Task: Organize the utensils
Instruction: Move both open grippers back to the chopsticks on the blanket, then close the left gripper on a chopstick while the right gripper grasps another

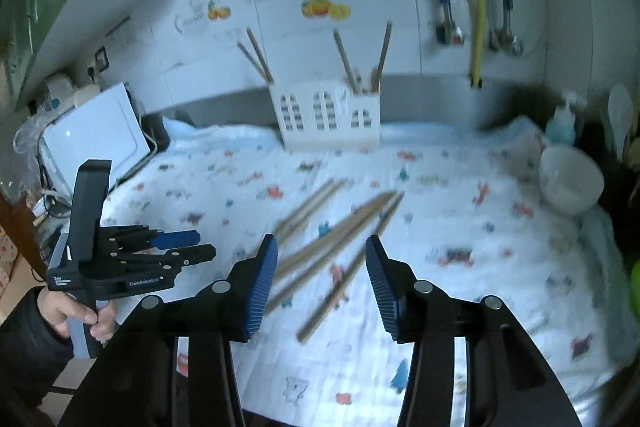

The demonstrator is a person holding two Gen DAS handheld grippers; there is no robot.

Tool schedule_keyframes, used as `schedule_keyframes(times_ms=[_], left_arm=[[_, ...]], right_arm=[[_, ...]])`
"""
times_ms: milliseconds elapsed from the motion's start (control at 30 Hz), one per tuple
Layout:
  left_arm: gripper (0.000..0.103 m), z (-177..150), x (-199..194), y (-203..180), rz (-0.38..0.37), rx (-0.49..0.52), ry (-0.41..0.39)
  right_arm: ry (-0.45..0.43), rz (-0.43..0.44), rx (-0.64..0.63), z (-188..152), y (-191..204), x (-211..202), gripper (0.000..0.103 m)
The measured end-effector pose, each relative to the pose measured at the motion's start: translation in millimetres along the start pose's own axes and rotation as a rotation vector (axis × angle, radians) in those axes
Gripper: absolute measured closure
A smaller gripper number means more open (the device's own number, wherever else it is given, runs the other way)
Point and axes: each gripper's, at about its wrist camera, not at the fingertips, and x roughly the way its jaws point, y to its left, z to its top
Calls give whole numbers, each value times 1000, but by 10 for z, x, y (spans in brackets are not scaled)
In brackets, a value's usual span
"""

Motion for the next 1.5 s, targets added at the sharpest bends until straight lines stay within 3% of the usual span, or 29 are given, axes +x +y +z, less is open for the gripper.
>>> schedule_keyframes(times_ms=[200, 500, 733, 900, 1133, 1333, 1500], left_arm=[[75, -137, 230, -20, -13, -15, 48], [75, -61, 289, -80, 46, 19, 23], [75, -99, 305, -148, 34, 29, 20], [75, -70, 314, -114, 15, 13, 25], [75, -60, 355, -181, 11, 25, 21], [95, 13, 436, -149, 68, 34, 10], [96, 35, 452, -143, 74, 16, 16]], right_arm=[[56, -48, -2, -225, 34, 219, 67], [141, -72, 42, -536, 43, 525, 75], [185, -61, 74, -648, 117, 734, 79], [179, -121, 26, -676, 189, 768, 90], [177, -179, 40, -712, 23, 704, 93], [169, -173, 58, -701, -41, 715, 93], [166, -168, 64, -704, -63, 708, 94]])
